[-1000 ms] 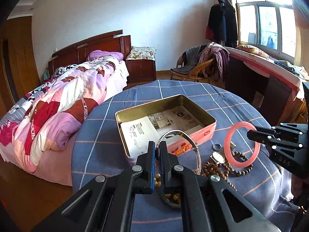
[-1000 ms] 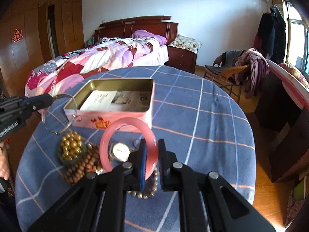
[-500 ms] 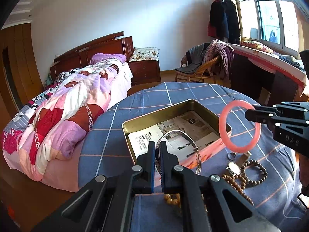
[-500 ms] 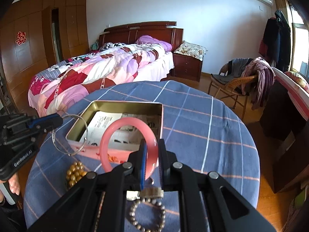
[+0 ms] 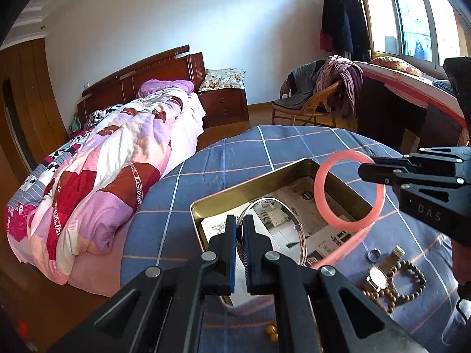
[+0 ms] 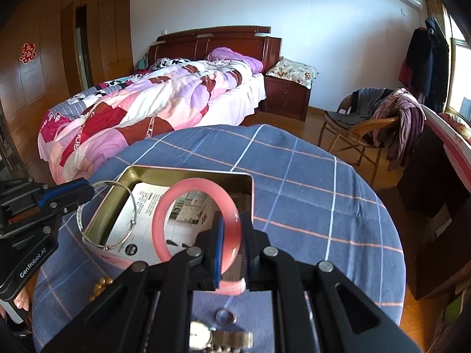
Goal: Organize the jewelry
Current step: 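Carry both bangles into the pink tin and open both tools to release them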
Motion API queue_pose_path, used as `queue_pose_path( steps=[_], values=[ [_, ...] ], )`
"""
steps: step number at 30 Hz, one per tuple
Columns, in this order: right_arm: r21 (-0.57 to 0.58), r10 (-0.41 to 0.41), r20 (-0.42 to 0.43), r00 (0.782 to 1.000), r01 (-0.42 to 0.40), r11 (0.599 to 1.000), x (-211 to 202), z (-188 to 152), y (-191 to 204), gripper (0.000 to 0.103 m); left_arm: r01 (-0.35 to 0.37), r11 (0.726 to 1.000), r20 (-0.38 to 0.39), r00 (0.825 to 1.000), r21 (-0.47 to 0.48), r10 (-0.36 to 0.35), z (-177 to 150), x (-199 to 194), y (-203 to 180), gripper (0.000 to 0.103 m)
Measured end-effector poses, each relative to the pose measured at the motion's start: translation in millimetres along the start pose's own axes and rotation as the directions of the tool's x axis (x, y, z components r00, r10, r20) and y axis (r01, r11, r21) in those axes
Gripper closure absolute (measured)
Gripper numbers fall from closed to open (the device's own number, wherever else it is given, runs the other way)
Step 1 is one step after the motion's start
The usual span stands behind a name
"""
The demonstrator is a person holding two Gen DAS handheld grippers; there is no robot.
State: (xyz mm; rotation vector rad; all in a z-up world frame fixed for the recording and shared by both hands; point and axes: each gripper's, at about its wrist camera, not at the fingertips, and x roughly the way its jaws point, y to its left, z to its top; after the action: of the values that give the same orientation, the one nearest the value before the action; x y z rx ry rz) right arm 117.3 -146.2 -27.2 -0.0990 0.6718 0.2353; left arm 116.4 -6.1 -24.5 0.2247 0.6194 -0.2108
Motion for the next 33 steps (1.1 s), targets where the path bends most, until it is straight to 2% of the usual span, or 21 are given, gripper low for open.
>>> queue_pose_path(
  steps=[8, 15, 22, 26, 30, 33],
  values=[
    [-0.019, -0.016, -0.032, 0.999, 0.016, 1.0, 20, 7, 1, 0.09, -0.028, 1.0, -0.031, 0.999, 0.012, 0.028, 9, 30, 4, 0.1],
    [-0.042, -0.024, -0.066, 0.998, 0.021, 0.999, 38, 7, 8, 0.09, -0.064, 0.998, -0.071, 0.995, 0.01, 0.064, 5, 54, 13, 0.1],
    [-0.061, -0.034, -0.086, 0.996, 0.028, 0.998, 49, 1, 13, 0.09, -0.069, 0.997, -0.085, 0.994, 0.018, 0.07, 0, 64, 14, 0.1],
    [-0.068, -0.044, -0.07, 0.997, 0.039, 0.997, 49, 1, 13, 0.09, -0.078, 0.997, -0.088, 0.993, 0.025, 0.08, -2, 67, 14, 0.098],
    [-0.055, -0.055, -0.064, 0.996, 0.051, 0.997, 50, 0, 10, 0.082, -0.102, 0.994, -0.078, 0.991, 0.041, 0.105, -3, 66, 12, 0.097],
    [-0.049, -0.06, -0.063, 0.996, 0.057, 0.997, 49, 1, 7, 0.081, -0.122, 0.992, -0.084, 0.989, 0.041, 0.125, -3, 66, 13, 0.097]
  ],
)
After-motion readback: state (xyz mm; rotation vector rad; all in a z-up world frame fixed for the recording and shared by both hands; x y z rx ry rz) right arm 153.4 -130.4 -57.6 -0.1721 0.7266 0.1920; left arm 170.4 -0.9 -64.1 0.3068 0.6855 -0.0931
